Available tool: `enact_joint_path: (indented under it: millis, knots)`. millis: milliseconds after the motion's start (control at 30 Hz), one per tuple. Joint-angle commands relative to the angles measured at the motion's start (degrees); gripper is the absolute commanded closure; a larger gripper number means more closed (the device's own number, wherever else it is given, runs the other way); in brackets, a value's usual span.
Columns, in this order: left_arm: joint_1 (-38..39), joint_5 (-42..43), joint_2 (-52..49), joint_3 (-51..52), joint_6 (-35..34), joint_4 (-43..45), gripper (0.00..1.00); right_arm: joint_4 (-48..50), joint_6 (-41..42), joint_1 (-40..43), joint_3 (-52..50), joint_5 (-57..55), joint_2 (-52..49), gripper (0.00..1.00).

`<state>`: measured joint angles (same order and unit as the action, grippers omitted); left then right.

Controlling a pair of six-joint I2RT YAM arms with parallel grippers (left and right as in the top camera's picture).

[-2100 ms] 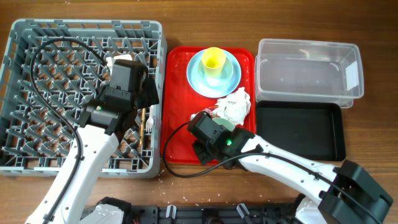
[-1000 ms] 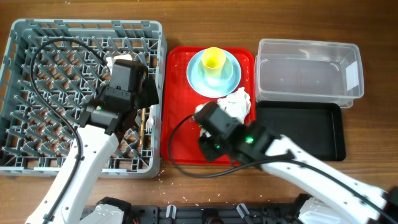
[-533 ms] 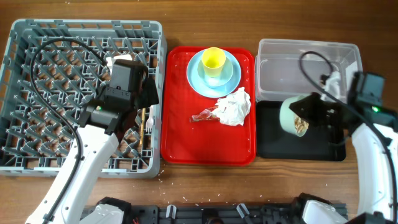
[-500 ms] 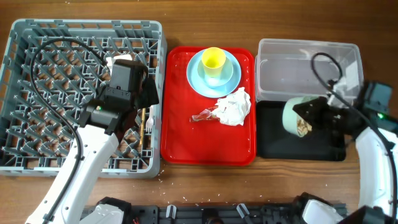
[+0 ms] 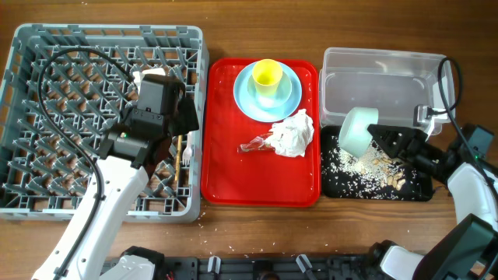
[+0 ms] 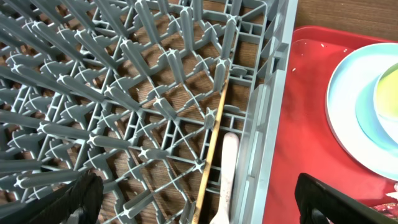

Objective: Sort waste into correct bins and load items into the dishwasher rack
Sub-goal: 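Tip the green bowl to dump rice onto the black tray, then set the empty green bowl back on the red tray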

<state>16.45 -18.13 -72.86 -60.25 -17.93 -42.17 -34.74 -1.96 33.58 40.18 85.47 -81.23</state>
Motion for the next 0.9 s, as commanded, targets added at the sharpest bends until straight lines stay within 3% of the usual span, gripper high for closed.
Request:
enact_joint_path:
  millis: [0, 133, 200, 433, 500, 567, 700, 767, 800, 867]
  knots:
    - [0.15, -0.76, 0.15, 0.15, -0.7, 0.13, 0.0, -0.46, 1.33, 1.51, -0.37, 1.55, -0.42, 0.96]
    - [0.15, -0.76, 0.15, 0.15, -0.7, 0.13, 0.0, -0.76, 5.14, 6.29, -0.37, 1.55, -0.42, 0.96]
    - [0.15, -0.76, 0.15, 0.13, -0.72, 0.13, 0.0, -6.97, 4.76, 7.8, -0.39, 1.55, -0.42, 0.96]
    - [0.15, -0.74, 0.15, 0.15, -0.72, 0.13, 0.0, -10.51, 4.48, 8.07, -0.42, 7.15, -0.33, 0.96]
    - [0.15, -0.76, 0.15, 0.15, -0.72, 0.13, 0.0, -7.63, 4.57, 8.07, -0.39, 1.07, -0.31, 0.96]
    - [0.15, -0.74, 0.15, 0.13, -0.72, 0.13, 0.0, -11.87, 4.07, 8.07, 0.26, -6.45, 1.36, 0.96]
    - [0.15, -0.76, 0.15, 0.15, -0.7, 0.13, 0.0, -19.32, 6.49, 5.07, 9.57, -26.14, 14.56, 0.96]
    - [0.15, -0.76, 0.15, 0.15, -0.7, 0.13, 0.0, -24.04, 7.17, -0.94, 16.79, -36.59, 19.04, 0.96]
    - [0.15, -0.76, 0.15, 0.13, -0.7, 0.13, 0.0, -27.08, 8.15, -7.32, 21.86, -44.5, 20.63, 0.96]
    - [0.15, -0.76, 0.15, 0.15, -0.72, 0.13, 0.0, -28.76, 8.2, -19.78, 25.7, -49.64, 21.11, 0.96]
